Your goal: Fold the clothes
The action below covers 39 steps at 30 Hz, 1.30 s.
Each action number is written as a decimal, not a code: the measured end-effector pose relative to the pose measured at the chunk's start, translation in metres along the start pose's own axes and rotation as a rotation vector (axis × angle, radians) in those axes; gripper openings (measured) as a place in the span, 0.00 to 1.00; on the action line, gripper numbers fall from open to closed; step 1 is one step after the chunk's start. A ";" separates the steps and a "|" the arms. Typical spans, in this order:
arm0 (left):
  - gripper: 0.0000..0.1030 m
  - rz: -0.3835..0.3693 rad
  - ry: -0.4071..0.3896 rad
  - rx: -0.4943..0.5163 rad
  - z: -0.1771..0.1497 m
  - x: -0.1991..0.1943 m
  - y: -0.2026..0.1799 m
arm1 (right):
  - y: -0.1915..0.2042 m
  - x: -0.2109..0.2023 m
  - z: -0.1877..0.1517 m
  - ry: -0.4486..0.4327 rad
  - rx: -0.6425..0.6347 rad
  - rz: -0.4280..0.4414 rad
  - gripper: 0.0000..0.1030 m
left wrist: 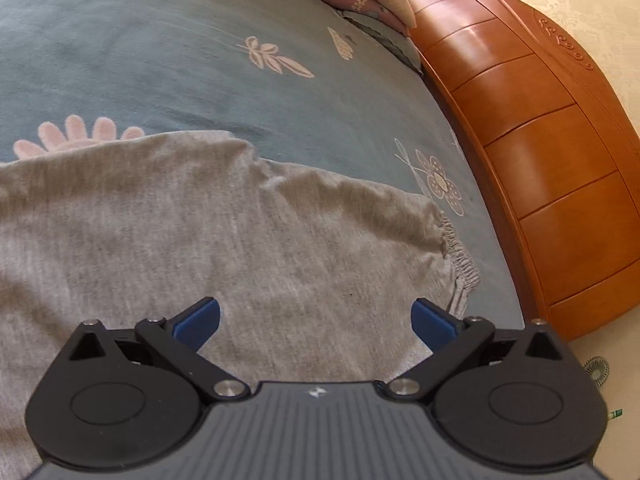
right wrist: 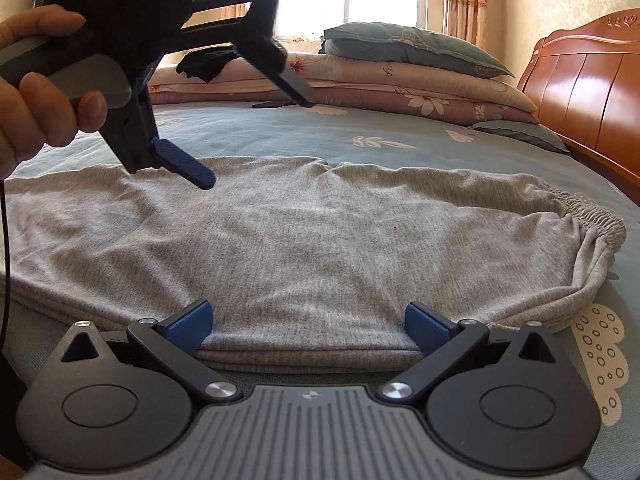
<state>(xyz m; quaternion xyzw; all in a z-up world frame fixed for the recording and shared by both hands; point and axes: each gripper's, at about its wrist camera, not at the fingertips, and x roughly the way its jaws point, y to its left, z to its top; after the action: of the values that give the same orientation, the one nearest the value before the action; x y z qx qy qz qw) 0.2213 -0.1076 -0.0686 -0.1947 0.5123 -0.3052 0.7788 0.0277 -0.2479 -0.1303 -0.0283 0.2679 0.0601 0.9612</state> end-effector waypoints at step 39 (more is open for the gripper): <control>0.98 0.562 -0.256 0.272 0.034 -0.239 -0.018 | 0.005 -0.002 0.000 -0.012 -0.026 -0.025 1.00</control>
<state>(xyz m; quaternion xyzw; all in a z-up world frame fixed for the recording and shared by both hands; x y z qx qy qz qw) 0.1790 0.0399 0.1180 0.0231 0.3984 -0.1169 0.9094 0.0251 -0.2435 -0.1289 -0.0437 0.2610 0.0518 0.9630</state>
